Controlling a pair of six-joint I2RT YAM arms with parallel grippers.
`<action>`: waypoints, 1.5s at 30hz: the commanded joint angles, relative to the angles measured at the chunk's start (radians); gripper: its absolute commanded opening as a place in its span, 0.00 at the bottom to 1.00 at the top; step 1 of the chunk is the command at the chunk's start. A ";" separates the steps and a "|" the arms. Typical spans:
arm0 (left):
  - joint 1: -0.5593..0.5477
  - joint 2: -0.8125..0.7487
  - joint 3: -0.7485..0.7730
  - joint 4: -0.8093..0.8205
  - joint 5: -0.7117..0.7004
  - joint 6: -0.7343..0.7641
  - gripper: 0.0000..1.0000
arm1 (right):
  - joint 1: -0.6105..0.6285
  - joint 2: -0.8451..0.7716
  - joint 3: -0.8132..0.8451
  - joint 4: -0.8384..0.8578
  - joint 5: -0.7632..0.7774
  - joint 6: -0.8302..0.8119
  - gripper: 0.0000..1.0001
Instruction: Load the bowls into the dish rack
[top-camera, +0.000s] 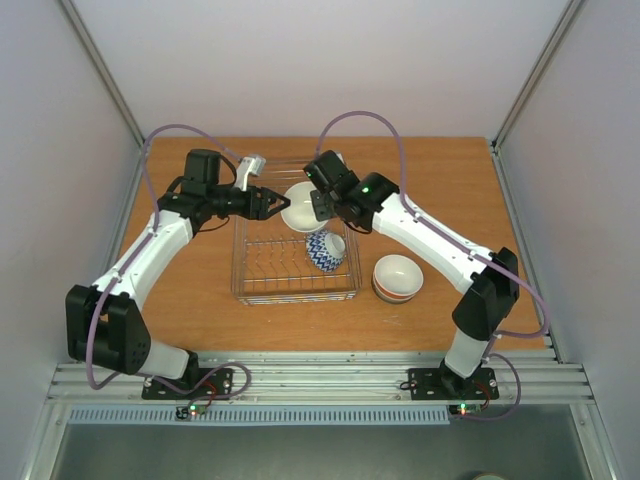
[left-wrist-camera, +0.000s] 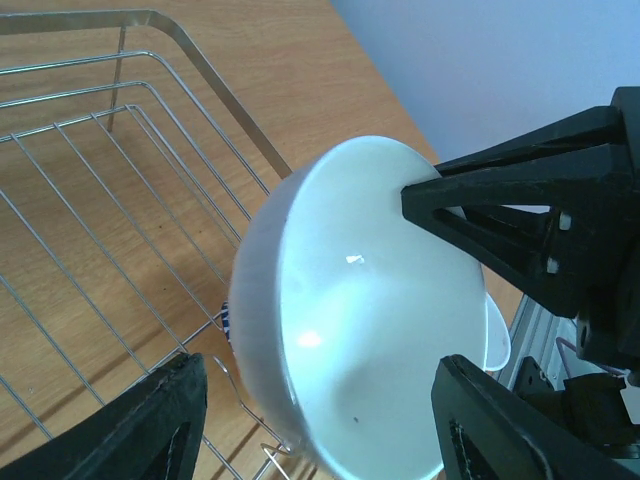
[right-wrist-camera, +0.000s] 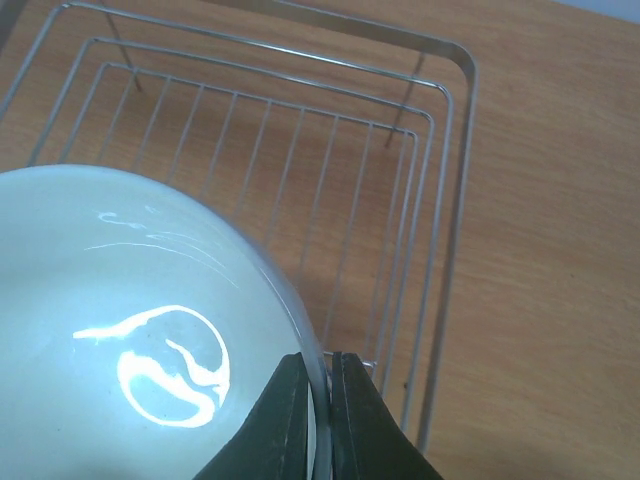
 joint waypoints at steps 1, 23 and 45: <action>-0.006 0.023 -0.003 0.011 0.003 0.007 0.62 | 0.032 0.006 0.083 0.057 0.006 -0.021 0.01; -0.010 0.076 0.023 -0.046 -0.049 0.061 0.00 | 0.072 -0.026 0.024 0.129 0.002 -0.028 0.66; -0.010 0.004 0.014 -0.031 -0.053 0.082 0.00 | -0.219 -0.193 -0.441 0.761 -1.098 0.331 0.89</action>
